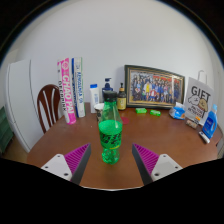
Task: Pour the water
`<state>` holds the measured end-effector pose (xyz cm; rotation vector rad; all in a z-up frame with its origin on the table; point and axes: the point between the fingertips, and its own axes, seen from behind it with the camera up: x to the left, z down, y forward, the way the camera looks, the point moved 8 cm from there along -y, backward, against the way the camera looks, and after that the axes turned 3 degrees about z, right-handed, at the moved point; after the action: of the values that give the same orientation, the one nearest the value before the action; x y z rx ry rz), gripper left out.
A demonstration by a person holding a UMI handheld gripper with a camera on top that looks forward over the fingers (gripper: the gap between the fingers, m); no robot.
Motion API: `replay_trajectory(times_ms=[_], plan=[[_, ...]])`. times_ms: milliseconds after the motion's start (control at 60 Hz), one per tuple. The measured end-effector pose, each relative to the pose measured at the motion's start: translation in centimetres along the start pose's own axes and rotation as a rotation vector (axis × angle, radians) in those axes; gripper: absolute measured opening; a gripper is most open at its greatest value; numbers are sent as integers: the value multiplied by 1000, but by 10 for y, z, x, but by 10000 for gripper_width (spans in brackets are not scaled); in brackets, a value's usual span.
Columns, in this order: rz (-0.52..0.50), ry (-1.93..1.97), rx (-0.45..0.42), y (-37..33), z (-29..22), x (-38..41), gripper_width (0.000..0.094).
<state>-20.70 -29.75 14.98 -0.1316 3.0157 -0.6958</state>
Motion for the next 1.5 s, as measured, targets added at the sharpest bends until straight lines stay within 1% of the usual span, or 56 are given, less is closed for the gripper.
replay_trajectory(times_ms=[117, 183, 250, 300, 333, 367, 533, 633, 717, 817, 900, 1067, 1167, 1283, 1417, 1500], plan=[[47, 21, -32, 45, 0, 10, 851], [73, 26, -46, 66, 0, 11, 807], [94, 18, -66, 81, -1, 10, 712], [117, 5, -75, 89, 0, 9, 586], [115, -3, -84, 92, -1, 11, 526], [111, -13, -96, 95, -2, 13, 515], [99, -60, -115, 97, -3, 21, 354], [98, -73, -105, 97, -5, 20, 352], [132, -108, -107, 95, -20, 13, 352], [181, -187, -134, 100, -52, -2, 352], [239, -309, -153, 118, -86, -20, 352], [366, -677, -175, 171, -152, -50, 350], [426, -918, -192, 205, -182, -58, 350], [495, -1225, -182, 241, -200, -62, 351], [554, -1526, -158, 273, -202, -61, 353], [597, -1677, -123, 286, -200, -61, 353]])
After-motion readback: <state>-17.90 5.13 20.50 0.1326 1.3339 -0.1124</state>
